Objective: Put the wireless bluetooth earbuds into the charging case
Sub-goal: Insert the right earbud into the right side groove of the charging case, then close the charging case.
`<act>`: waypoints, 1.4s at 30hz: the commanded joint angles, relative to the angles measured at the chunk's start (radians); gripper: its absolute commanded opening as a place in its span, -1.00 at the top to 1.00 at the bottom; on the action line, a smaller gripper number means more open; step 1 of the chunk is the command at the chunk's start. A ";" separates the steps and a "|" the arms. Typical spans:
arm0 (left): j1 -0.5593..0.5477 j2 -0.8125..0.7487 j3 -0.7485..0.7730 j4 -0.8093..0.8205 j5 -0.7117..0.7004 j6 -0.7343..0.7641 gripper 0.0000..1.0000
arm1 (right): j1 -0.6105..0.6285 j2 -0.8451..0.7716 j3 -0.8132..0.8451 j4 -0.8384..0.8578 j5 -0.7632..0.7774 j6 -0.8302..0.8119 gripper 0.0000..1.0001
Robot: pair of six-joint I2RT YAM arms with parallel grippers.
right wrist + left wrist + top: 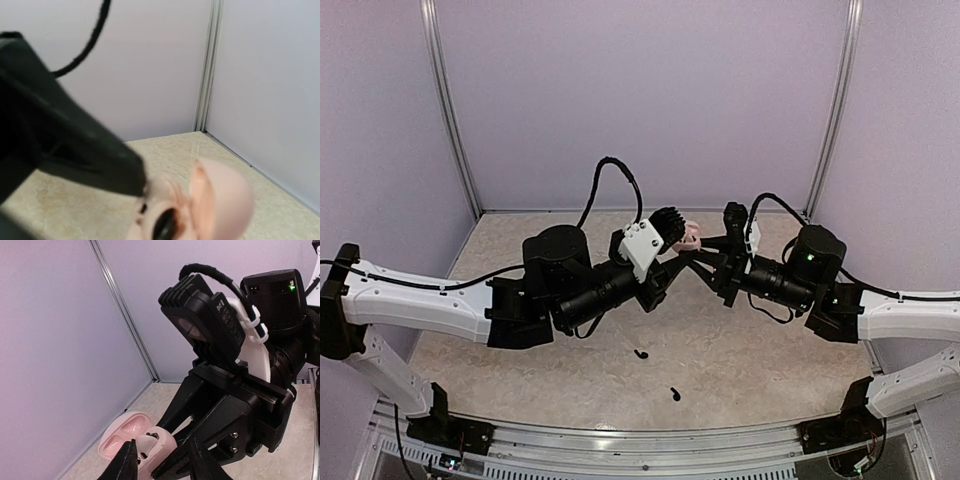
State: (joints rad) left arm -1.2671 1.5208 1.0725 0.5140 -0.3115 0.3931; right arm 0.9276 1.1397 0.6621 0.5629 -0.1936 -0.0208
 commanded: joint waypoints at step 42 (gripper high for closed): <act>0.044 -0.320 -0.227 -0.118 0.473 -0.154 -0.93 | -0.012 -0.066 0.132 -0.292 -0.531 0.072 1.00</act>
State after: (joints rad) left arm -1.2129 1.1671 0.8307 0.3599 0.1268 0.2256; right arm 0.9199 1.0573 0.7589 0.2810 -0.6682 0.0135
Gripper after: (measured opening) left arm 0.976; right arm 0.199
